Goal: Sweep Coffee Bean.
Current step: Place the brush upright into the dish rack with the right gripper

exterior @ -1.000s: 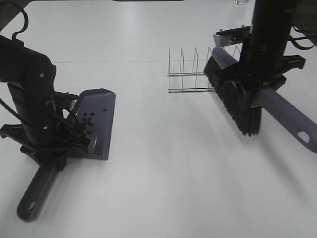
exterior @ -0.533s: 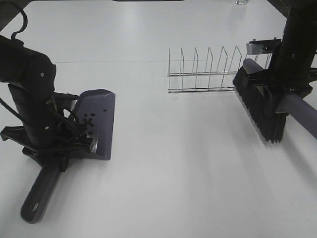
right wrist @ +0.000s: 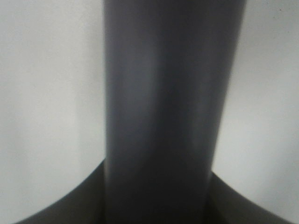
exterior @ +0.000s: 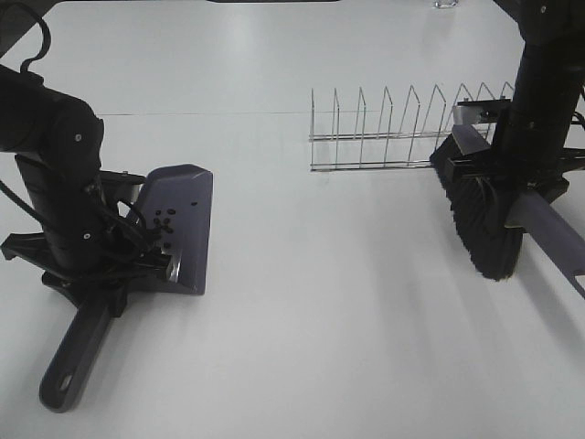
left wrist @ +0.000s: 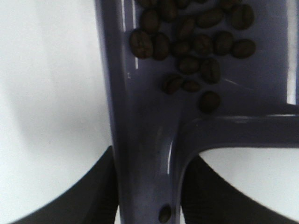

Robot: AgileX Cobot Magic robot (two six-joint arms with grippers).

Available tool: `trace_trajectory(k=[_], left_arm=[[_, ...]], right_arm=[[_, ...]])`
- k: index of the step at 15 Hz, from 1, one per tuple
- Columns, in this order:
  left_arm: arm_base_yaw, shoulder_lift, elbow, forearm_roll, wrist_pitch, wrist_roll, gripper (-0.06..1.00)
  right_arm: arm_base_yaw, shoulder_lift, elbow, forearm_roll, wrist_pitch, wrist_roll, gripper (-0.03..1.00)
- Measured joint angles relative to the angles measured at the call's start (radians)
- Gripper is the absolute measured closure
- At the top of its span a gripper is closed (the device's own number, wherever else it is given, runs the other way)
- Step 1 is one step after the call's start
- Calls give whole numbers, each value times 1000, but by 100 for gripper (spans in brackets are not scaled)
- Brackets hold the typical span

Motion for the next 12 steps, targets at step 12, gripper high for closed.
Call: trace_trajectory(k=[12], left_arm=[[0, 1, -3, -4, 7, 0, 60]], right_arm=[[0, 150, -281, 2, 20, 0, 67]])
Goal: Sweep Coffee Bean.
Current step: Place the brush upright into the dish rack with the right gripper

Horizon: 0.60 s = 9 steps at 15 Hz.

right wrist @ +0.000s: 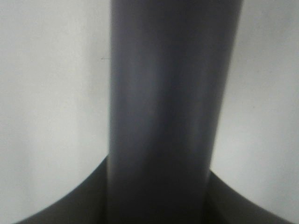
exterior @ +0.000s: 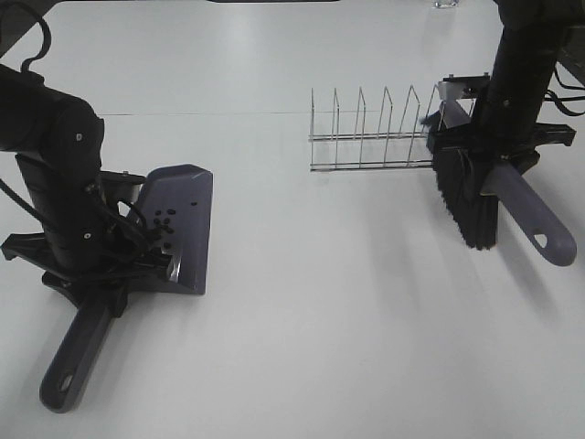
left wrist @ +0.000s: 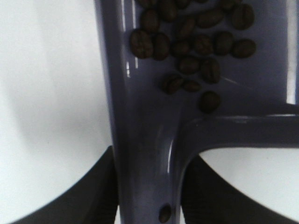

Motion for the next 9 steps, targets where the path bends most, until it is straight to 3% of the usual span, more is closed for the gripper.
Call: trace_trajectory(k=[1, 4, 9], left_arm=[[0, 0, 0, -2, 0, 0, 60], [0, 0, 0, -9, 3, 0, 60], [0, 0, -1, -25, 6, 0, 60]], right_arm=[[-1, 47, -94, -2, -3, 10, 67], [-5, 99, -188, -3, -5, 11, 67], [-8, 142, -257, 16, -8, 17, 67]])
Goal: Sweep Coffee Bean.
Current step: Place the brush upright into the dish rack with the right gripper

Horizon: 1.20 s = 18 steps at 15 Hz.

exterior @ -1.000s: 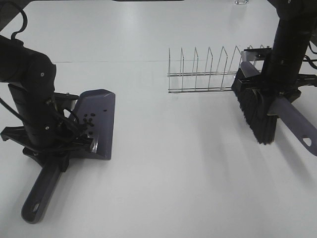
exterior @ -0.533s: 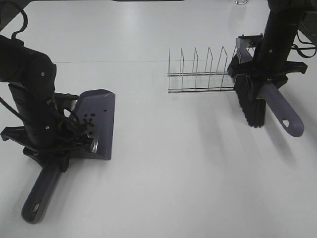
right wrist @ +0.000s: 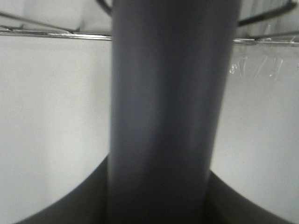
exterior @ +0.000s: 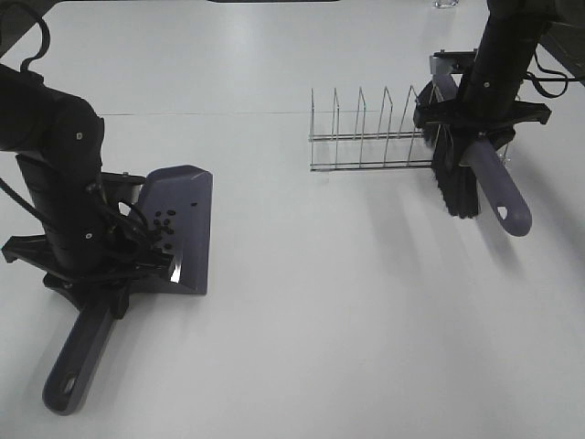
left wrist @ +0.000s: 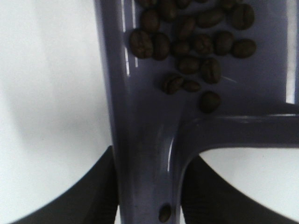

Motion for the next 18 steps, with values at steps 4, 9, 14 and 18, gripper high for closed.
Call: trace_trajectory(k=[4, 9, 14, 18], left_arm=[[0, 0, 0, 0, 1, 0, 60], [0, 0, 0, 0, 2, 0, 60], [0, 0, 0, 0, 2, 0, 60], [0, 0, 0, 0, 2, 0, 60]], right_arm=[[-1, 3, -7, 15, 1, 0, 67], [1, 0, -10, 71, -5, -5, 40], [1, -41, -10, 69, -11, -5, 34], [1, -106, -11, 68, -11, -3, 34]])
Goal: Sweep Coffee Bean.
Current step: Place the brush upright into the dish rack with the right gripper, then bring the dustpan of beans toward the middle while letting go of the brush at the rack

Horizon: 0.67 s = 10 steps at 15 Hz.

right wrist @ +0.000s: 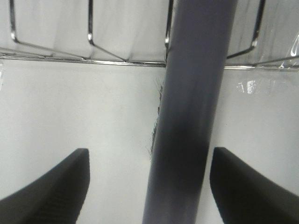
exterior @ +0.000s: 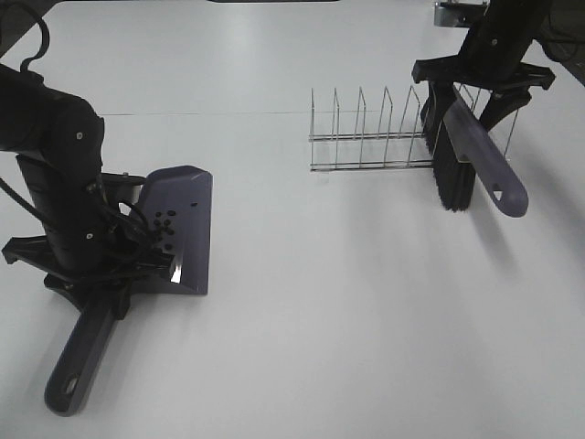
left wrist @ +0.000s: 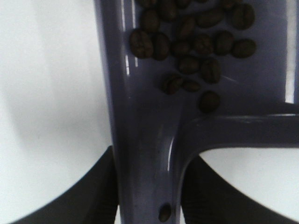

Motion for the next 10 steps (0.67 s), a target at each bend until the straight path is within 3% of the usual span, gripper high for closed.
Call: trace_trajectory(k=[6, 10], left_arm=[[0, 2, -7, 0, 2, -1, 60], [0, 34, -92, -12, 12, -1, 60]], right_arm=[[0, -114, 0, 35, 0, 0, 34], [0, -174, 3, 57, -2, 0, 34]])
